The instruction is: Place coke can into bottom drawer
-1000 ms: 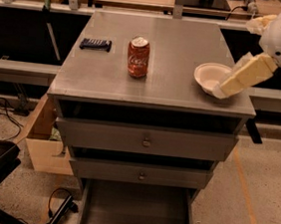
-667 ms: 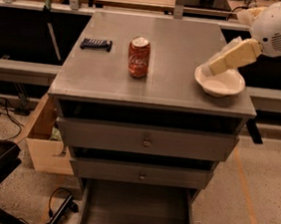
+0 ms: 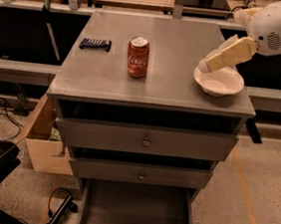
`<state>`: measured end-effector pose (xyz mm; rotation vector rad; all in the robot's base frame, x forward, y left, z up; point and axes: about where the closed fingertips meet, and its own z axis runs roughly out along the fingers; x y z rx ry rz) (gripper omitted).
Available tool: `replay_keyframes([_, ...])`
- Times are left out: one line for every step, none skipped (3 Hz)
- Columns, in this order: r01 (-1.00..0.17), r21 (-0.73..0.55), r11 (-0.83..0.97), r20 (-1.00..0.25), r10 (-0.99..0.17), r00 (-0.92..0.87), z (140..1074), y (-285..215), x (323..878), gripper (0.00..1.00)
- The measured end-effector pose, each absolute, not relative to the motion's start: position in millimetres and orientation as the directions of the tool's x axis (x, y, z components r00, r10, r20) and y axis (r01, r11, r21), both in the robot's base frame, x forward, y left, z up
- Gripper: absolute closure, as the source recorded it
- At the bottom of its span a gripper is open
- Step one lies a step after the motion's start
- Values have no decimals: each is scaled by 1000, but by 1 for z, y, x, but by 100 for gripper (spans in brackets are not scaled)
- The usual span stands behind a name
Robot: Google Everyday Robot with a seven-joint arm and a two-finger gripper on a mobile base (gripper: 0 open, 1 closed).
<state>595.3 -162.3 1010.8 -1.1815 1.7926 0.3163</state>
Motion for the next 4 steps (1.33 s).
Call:
replay_keyframes([-814, -283, 507, -799, -594, -92, 996, -147, 602, 0])
replay_keyframes([-806, -293, 515, -815, -575, -72, 969, -123, 625, 0])
replay_keyframes([-806, -261, 531, -855, -515, -63, 943, -108, 653, 0])
replay_keyframes([-816, -221, 535, -893, -447, -52, 927, -92, 676, 0])
